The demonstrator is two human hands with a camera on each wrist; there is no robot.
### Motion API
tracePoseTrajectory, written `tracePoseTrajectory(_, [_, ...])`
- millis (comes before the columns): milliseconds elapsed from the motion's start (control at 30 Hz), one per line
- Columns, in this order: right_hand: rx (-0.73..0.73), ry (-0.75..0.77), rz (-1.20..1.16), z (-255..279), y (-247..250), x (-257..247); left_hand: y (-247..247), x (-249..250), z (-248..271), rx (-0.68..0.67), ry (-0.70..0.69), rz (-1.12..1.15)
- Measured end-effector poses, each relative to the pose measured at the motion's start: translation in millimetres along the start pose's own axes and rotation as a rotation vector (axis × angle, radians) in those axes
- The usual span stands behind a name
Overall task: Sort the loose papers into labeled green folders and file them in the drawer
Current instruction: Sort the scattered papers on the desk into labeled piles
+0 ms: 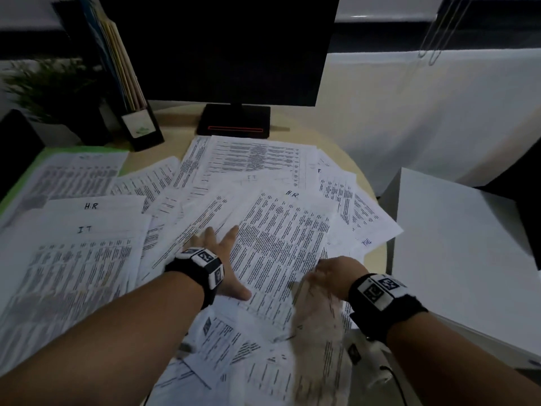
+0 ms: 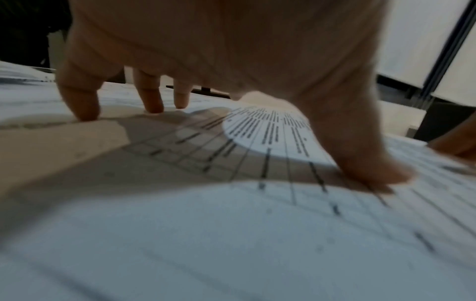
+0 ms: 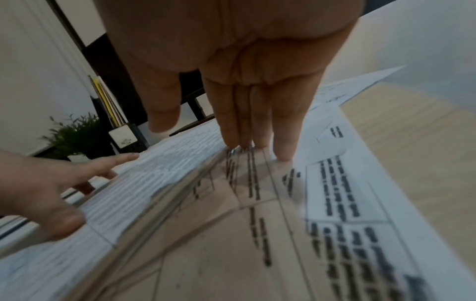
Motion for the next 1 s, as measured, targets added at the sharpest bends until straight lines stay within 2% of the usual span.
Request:
tracePoseTrajectory(100, [0.021,-0.009,-0.056,-3,1,3,11,0,-1,0.07,0.045,0.088])
tracePoseTrajectory(233, [0.062,-0.06,-0.106,1,6,-1,17,-8,-8,0.148,0.144,0.313])
tracePoseTrajectory(333, [0.046,-0.083,-0.104,1,4,-1,24,-7,-10,0.178,0.087,0.495])
tracePoseTrajectory(400, [0.08,-0.113,-0.146,-4,5,5,24,-11,-13,0.151,0.045,0.615])
tracePoseTrajectory(533, [0.133,-0.274,-0.399,-8,5,18,4,-30,-19,0.101,0.05,1.075])
tracePoseTrajectory(600, [0.102,-0.288,-0.51,-11,-1,14,-9,-41,-27,0.102,0.075,1.249])
tracePoseTrajectory(700, [0.084,-0.321,-0.55,-11,-4,9,-21,-51,-37,0.102,0.1,1.33])
tracePoseTrajectory(833, [0.08,-0.322,-0.545,-8,-5,5,-17,-57,-29,0.127,0.134,1.302])
tracePoseTrajectory(1000, [0.199,-0.319,-0.447,-2,3,13,-7,-42,-13,0.072,0.071,1.196])
Point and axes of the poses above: each hand's wrist, its own z-axis away from the middle knuckle, its own y-axis out of the back of the hand, x = y × z, the point moved 8 cm from there along -z, towards the middle knuckle, and after that the axes turned 10 degrees about z, right-handed, at the moved point
